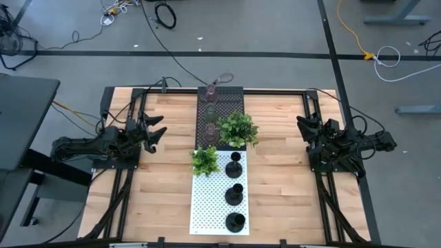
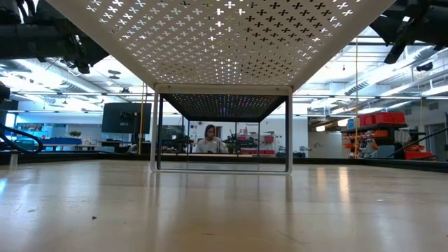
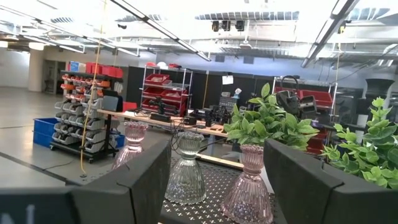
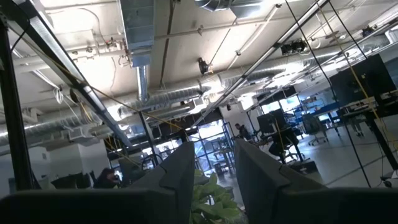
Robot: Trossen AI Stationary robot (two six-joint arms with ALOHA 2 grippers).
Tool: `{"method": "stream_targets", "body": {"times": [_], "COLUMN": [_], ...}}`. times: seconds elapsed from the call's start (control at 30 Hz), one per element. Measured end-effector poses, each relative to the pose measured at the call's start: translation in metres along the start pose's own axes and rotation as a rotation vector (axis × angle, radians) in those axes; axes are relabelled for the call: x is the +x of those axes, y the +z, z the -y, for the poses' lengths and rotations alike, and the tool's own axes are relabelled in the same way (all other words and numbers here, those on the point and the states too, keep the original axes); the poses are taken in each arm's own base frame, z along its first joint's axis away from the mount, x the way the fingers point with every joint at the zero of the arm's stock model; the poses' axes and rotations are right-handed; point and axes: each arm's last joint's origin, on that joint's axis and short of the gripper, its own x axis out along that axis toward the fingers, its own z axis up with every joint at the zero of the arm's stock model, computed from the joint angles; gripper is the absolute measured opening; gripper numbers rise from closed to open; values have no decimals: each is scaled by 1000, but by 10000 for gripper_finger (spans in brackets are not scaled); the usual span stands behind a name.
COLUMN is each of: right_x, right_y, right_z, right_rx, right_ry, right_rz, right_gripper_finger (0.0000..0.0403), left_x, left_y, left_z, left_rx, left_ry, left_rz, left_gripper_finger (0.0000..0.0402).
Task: Pick & Place candle stick holders
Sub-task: Return to Home Position
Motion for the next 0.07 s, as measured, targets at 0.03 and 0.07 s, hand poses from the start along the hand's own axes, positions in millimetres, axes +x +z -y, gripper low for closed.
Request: {"method": "stream_targets", "body": {"times": [0.03,0.07], "right_x": [0,0], "right_y": [0,0], "right_z": [0,0], "right_rx": [0,0], "right_ry": [0,0], "right_rz": [0,0], "right_gripper_finger": [113,113], "left_x": [0,0], "left_y": [0,0], "left_z": [0,0], "left_rx": [0,1], "left_ry": [0,0], "left_rz": [0,0], "left_gripper_finger": [257,257]}}
